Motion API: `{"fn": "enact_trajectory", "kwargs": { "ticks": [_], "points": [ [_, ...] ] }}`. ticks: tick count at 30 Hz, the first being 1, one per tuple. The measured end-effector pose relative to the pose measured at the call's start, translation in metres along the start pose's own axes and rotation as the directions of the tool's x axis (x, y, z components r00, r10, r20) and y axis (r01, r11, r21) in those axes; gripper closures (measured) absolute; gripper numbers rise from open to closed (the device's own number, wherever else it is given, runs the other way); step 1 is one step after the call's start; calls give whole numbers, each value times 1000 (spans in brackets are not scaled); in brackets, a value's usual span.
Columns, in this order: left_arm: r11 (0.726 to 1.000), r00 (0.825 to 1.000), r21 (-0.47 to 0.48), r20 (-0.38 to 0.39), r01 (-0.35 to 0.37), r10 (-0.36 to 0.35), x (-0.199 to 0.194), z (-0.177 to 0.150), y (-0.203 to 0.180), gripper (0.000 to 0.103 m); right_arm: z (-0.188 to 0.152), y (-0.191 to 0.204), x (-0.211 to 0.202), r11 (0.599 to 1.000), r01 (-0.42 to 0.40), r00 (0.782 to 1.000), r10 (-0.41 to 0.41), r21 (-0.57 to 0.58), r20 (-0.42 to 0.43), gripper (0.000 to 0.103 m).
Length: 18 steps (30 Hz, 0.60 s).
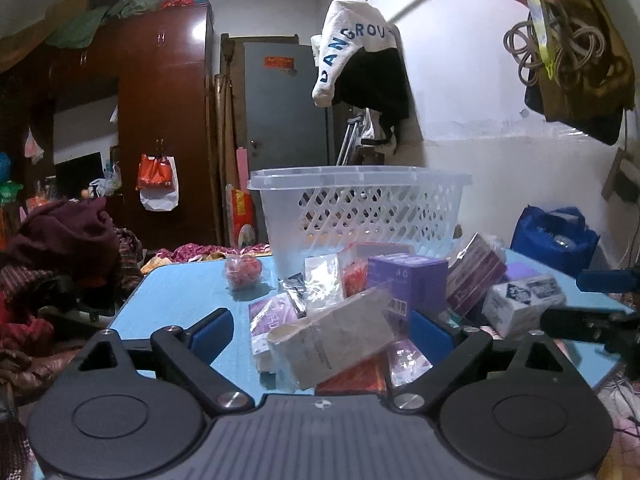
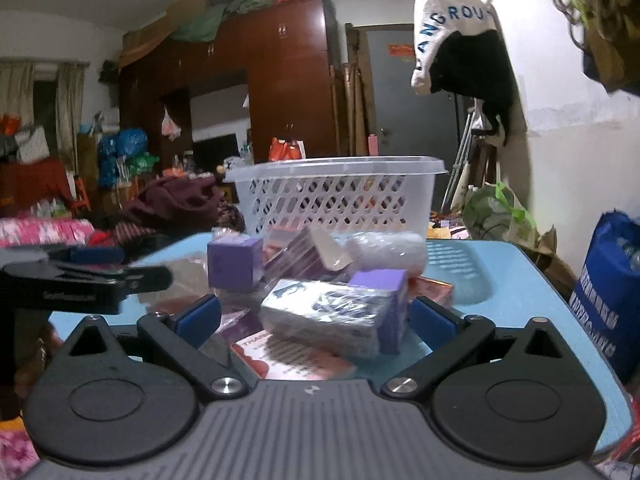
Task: Organize objects
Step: 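Grasp a clear plastic pack with the left tool while the right grasps a silver-wrapped box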
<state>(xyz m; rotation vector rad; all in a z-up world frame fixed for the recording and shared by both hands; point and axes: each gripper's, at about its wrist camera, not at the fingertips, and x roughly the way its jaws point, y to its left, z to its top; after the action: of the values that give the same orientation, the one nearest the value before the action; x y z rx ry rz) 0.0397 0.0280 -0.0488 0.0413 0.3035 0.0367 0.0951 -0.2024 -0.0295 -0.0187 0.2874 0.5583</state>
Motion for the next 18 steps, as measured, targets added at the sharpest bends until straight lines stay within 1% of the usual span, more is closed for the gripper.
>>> {"fn": "enact_trajectory", "kwargs": {
  "ticks": [5,8,9,11,12,15,17,18],
  "points": [
    [998,1000,-70,-16,8,-10,12,-6,11,6,-2,12,12,999,49,999,-50,-15,-9,0],
    [997,999,-70,-12,32,-33,14,-8,10,6,-3,14,19,997,73,997,-73,-22,-9,3],
    [997,1000,-68,-8,28,-29,15,-9,8,9,-3,15,20,997,79,997,-79,-23,-10,6],
    [998,1000,-61,-7,29,-30,16,-10,6,28,-3,16,21,994,103,995,-104,-33,-3,14],
    [998,999,-58,-11,31,-32,18,-11,6,29,-4,16,21,992,117,993,-117,-41,-5,20],
    [997,999,-67,8,34,-33,17,-14,9,33,-6,14,19,992,121,992,-122,-45,-10,21],
    [997,999,-65,30,36,-34,13,-16,11,41,-7,13,18,992,118,993,-118,-43,-15,21],
    [997,999,-68,35,38,-36,11,-17,12,43,-7,12,18,993,114,993,-114,-40,-16,21]
  ]
}}
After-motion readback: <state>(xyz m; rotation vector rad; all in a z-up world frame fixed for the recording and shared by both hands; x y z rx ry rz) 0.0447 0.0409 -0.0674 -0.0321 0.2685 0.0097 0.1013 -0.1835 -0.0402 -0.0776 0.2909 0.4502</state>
